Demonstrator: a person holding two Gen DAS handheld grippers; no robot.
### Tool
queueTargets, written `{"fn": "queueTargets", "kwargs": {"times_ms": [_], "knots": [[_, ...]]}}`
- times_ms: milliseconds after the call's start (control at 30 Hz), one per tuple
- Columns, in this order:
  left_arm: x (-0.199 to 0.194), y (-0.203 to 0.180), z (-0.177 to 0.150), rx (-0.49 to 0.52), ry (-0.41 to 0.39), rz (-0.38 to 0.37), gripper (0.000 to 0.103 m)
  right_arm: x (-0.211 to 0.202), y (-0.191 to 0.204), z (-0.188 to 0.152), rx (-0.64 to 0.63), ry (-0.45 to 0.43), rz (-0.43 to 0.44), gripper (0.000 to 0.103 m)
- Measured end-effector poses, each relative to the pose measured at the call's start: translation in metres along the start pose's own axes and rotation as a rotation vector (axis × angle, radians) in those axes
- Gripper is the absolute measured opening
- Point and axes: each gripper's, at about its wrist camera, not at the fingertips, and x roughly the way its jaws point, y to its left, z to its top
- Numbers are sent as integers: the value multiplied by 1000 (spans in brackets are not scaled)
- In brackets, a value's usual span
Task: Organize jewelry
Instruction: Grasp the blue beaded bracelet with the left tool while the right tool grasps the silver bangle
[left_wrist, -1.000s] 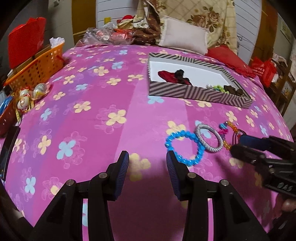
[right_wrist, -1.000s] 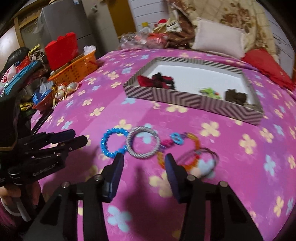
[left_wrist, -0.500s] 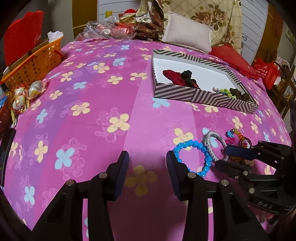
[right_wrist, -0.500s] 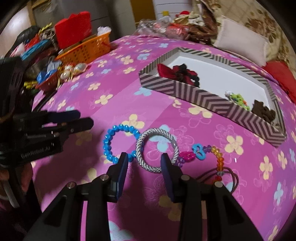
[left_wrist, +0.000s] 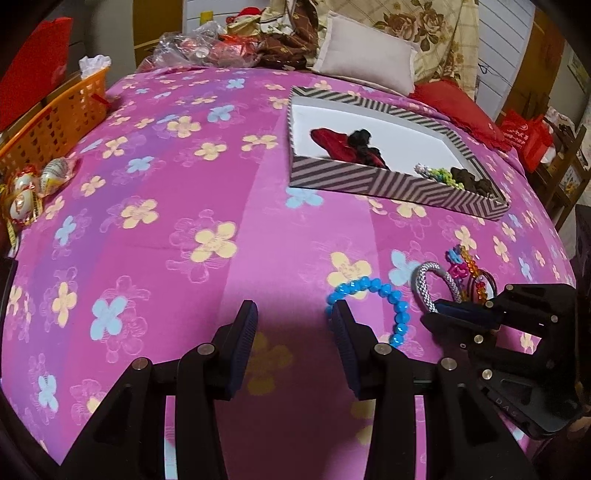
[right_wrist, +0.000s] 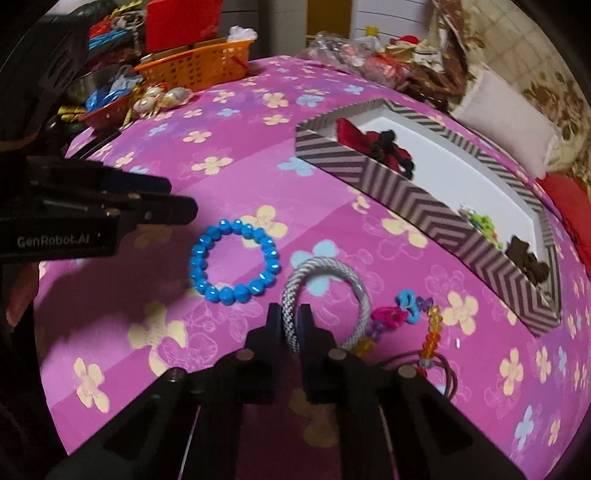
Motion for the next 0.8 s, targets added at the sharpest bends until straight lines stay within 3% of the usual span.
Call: {"fn": "queueTargets", "kwargs": {"times_ms": [267, 367, 433, 467, 500, 700, 800], "knots": [[21, -16, 2, 56, 65, -19, 33, -2, -7, -3, 64, -21, 2, 7], [23, -20, 3, 88, 49, -1, 32, -1, -9, -4, 81, -24, 13, 7], [24, -23, 3, 115, 41, 13, 20, -1, -10, -4, 87, -27, 21, 7], [24, -24, 3, 134, 37, 19, 6, -2, -11, -4, 89, -29, 24, 7], [24, -25, 3, 144, 36, 18, 1, -2, -11, -5, 93, -30, 26, 7], [18, -18, 0, 119, 28, -75, 1, -8, -13, -5, 121, -59, 39, 8], [6, -14, 4, 97, -5, -95, 1, -16, -15, -3, 165, -93, 88, 8]]}}
